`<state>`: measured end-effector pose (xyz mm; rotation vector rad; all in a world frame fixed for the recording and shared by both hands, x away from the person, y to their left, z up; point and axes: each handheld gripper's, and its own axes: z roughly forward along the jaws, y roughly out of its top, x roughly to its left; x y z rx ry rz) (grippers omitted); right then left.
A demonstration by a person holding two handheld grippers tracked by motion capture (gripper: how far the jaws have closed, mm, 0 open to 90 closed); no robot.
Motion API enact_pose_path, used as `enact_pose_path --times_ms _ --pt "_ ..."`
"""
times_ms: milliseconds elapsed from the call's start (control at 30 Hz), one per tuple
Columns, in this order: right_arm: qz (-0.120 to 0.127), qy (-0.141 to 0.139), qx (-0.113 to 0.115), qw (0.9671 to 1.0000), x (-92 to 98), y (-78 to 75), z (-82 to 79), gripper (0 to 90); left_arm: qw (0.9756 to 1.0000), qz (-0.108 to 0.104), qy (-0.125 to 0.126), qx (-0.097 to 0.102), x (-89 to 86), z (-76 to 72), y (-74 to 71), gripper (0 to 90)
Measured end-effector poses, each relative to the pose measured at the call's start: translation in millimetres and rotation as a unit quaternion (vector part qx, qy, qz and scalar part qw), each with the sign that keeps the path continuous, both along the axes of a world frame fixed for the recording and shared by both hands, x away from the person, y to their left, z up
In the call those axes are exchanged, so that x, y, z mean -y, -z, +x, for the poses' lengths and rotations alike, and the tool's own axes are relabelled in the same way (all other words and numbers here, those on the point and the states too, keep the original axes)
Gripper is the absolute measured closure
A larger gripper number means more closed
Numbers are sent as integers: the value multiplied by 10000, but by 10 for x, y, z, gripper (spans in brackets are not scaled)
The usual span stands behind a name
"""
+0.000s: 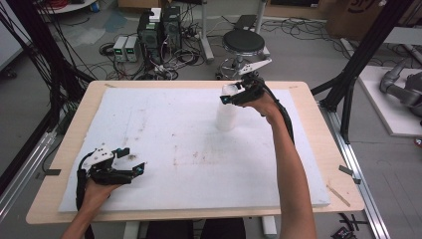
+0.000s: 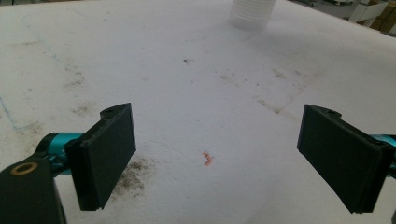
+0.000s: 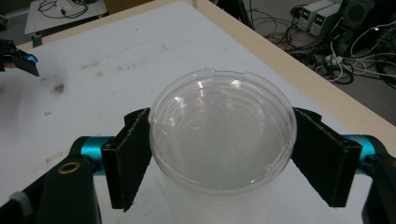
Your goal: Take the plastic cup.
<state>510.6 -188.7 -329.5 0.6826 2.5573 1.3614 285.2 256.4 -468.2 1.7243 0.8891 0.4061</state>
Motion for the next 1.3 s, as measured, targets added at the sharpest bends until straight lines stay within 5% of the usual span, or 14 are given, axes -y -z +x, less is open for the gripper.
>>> enact_pose_path --times_ms 767,1300 --pt "-170 32 52 9998 -18 -6 -16 368 10000 11 3 1 -4 -2 -1 114" --pt "-34 89 212 9997 -10 -129 -72 380 10000 22 4 -5 -1 1 -1 114"
